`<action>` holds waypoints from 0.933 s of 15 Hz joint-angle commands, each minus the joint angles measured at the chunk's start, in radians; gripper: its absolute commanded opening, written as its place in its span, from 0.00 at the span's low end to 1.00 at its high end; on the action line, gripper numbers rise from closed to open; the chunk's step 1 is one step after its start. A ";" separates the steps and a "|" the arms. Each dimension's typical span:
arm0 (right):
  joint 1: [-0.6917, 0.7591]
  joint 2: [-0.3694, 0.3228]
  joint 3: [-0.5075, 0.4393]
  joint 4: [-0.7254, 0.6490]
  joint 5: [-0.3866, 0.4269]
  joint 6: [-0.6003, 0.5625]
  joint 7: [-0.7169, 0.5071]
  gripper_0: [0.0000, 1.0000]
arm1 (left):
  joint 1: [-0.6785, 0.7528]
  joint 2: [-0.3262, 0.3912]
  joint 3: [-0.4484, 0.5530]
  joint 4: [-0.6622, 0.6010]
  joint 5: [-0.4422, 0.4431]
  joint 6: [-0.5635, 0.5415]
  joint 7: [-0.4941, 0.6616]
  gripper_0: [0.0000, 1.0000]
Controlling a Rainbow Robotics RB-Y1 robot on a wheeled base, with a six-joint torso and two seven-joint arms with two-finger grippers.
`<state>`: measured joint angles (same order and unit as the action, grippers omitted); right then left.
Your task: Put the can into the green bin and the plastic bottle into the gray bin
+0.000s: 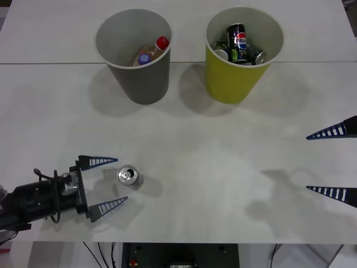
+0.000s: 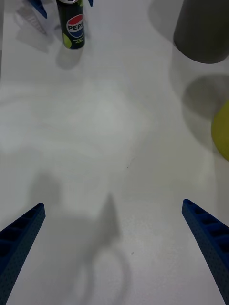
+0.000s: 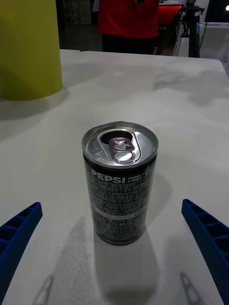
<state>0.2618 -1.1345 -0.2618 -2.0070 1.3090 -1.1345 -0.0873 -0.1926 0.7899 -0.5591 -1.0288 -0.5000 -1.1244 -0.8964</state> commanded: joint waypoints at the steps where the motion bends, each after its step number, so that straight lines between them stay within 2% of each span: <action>1: 0.000 0.000 0.000 0.000 0.000 0.000 0.000 1.00 | -0.025 -0.046 -0.002 0.044 -0.002 0.000 -0.002 1.00; 7: 0.000 0.000 0.000 0.000 0.000 0.000 0.000 1.00 | -0.073 -0.138 -0.004 0.116 -0.003 0.000 -0.013 1.00; 11: 0.000 0.000 0.000 0.000 0.000 0.000 0.000 1.00 | -0.087 -0.156 -0.004 0.130 -0.006 0.000 -0.013 0.99; 12: 0.000 0.000 0.000 0.000 0.000 0.000 0.000 1.00 | -0.087 -0.156 -0.004 0.130 -0.008 0.000 -0.012 0.35; 13: 0.000 0.000 0.000 0.000 0.000 0.000 0.000 1.00 | -0.087 -0.156 -0.004 0.130 -0.008 0.000 -0.012 0.12; 14: 0.000 0.000 0.000 0.000 0.000 0.000 0.000 1.00 | -0.088 -0.156 -0.004 0.131 -0.008 0.000 -0.012 0.01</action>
<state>0.2618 -1.1345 -0.2618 -2.0070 1.3090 -1.1345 -0.0873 -0.2797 0.6334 -0.5631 -0.8982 -0.5073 -1.1244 -0.9083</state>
